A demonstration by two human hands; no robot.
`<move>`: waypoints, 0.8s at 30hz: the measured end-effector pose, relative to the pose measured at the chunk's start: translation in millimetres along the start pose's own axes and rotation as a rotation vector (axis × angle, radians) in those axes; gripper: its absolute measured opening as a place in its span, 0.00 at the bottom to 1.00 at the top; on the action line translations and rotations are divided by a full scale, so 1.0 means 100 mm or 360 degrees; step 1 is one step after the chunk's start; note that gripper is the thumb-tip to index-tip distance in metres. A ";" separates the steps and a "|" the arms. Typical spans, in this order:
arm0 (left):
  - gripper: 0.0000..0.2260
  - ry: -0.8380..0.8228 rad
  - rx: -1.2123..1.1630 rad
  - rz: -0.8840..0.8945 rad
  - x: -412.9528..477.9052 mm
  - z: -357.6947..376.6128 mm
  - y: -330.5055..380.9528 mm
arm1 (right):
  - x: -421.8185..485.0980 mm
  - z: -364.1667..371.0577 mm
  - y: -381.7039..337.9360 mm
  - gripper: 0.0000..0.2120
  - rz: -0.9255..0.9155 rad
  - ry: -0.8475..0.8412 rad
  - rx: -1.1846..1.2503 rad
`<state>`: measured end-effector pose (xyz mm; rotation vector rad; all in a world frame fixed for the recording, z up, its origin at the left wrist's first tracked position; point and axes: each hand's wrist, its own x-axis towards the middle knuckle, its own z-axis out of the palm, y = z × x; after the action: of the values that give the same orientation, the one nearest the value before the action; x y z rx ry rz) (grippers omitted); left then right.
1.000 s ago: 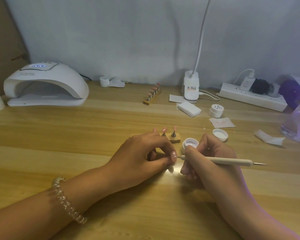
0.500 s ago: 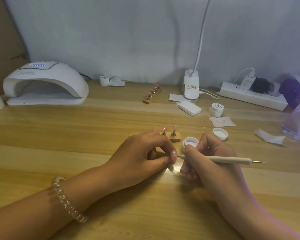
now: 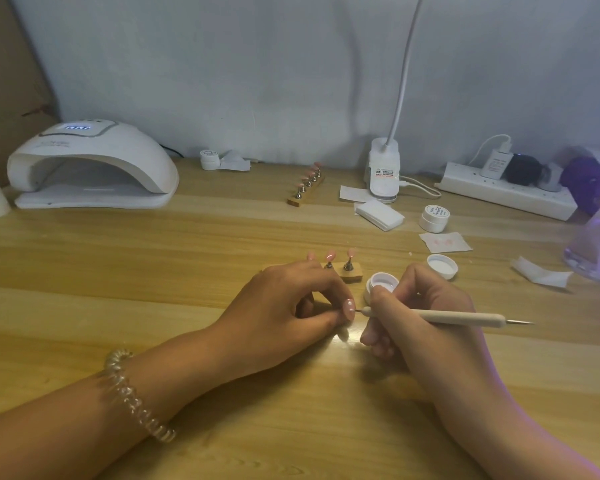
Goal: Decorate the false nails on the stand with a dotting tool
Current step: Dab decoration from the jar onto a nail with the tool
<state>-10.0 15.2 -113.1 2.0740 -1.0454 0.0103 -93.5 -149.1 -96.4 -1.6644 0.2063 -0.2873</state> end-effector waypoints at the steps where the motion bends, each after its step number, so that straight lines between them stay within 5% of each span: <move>1: 0.04 -0.0001 -0.0003 -0.0002 0.00 0.00 0.00 | 0.00 0.00 0.00 0.14 -0.0002 0.0008 0.0007; 24: 0.04 -0.0011 0.0008 -0.0006 -0.01 -0.02 0.04 | 0.01 -0.01 0.03 0.12 0.0016 0.0041 0.0076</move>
<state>-12.3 15.6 -109.4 2.0821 -1.0469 0.0039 -92.9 -150.5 -99.2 -1.6129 0.2252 -0.3039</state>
